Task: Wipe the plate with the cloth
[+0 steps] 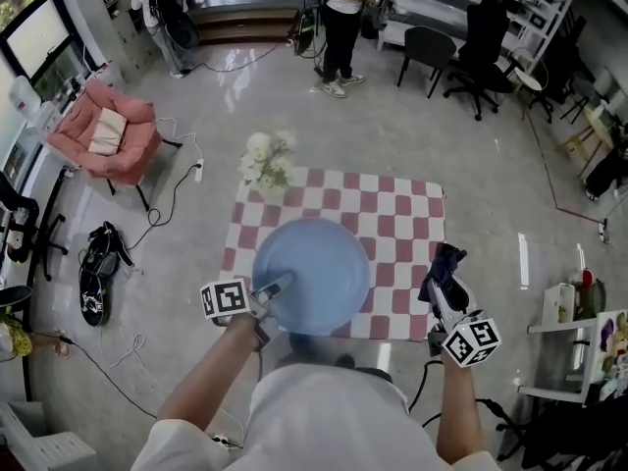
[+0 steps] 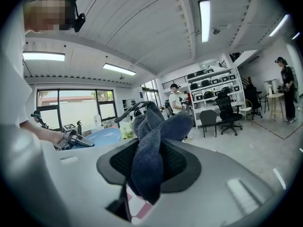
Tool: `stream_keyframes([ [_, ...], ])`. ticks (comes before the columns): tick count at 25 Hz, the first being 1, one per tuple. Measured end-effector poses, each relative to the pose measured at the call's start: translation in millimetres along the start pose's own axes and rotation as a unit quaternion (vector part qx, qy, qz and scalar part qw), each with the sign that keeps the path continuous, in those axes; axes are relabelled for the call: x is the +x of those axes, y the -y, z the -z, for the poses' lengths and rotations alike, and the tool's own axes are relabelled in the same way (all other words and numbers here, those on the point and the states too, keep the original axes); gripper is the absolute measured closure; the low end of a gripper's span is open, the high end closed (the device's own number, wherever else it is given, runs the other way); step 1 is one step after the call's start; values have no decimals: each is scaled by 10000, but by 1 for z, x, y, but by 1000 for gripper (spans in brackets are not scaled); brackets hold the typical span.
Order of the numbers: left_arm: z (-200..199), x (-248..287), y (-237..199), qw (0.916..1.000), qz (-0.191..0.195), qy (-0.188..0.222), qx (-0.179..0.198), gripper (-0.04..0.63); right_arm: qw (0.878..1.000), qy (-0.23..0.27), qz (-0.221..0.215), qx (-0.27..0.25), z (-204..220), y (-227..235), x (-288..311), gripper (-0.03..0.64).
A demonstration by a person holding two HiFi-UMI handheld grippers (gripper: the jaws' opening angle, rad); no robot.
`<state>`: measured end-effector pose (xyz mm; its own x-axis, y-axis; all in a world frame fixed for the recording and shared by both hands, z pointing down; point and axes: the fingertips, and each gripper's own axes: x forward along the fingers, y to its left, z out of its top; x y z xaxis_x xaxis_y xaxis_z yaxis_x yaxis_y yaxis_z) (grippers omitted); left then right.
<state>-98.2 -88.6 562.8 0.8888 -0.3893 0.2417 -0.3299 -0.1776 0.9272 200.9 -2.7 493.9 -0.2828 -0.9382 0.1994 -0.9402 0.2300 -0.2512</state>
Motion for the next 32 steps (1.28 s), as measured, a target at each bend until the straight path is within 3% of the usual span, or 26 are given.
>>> stream_keyframes([
  [7,-40,6,-17,9994,110,-330,75,516,9999,23,122,54,2,-22,36,485],
  [17,-64,13,-27,9968,190,-755,179,517,9999,56,132,-20,3,-43,64,483],
  [25,-56,24,-21,9971,226,-718,128,517,9999,-18,-110,-87,1,-38,70,483],
  [32,-48,44,-8,9983,134,-549,174,517,9973,-194,-639,-311,-12,-24,80,483],
])
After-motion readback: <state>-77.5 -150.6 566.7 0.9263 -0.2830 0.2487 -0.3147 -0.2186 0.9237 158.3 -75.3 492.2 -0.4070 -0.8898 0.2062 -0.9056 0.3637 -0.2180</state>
